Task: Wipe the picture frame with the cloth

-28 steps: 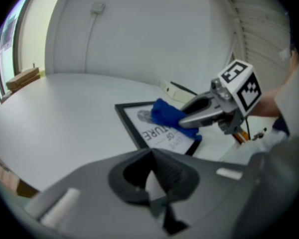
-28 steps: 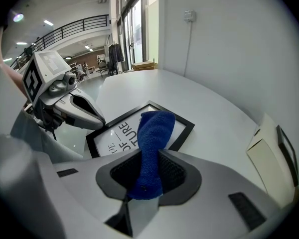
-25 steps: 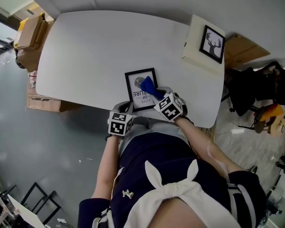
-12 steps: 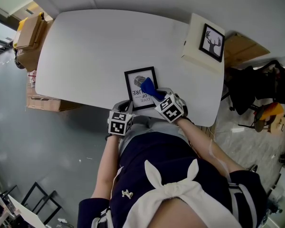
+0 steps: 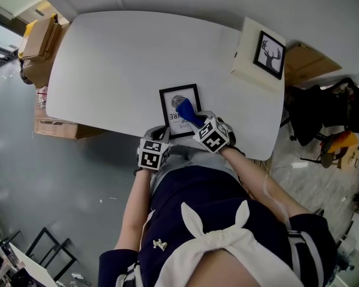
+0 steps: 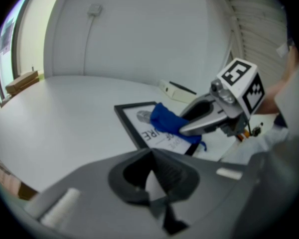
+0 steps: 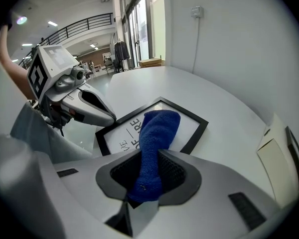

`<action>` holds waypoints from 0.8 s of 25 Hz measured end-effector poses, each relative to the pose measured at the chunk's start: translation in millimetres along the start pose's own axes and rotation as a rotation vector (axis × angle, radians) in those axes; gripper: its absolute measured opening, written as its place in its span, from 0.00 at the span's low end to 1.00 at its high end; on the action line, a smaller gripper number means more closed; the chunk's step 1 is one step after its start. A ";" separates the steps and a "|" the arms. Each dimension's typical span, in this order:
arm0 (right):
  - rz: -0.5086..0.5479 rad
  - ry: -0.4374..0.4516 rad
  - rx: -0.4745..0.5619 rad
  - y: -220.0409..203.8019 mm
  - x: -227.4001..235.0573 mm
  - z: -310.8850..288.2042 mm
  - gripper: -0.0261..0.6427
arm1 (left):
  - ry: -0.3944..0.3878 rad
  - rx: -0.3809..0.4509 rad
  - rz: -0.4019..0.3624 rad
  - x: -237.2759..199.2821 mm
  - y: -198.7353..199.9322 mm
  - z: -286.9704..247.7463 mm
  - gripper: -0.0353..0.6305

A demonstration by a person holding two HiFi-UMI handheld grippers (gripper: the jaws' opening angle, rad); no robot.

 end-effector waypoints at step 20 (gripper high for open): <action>0.034 0.073 0.018 22.4 -24.6 -10.9 0.18 | -0.011 -0.002 0.004 0.9 0.6 -1.6 0.06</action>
Point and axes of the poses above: the fingertips, and each gripper's own axes: z backward along the fingers, x to its right, y out of its top, the point moved 2 cm from there along z, backward along the fingers, and after that the axes turned 12 degrees about -y, right-handed, at the moved point
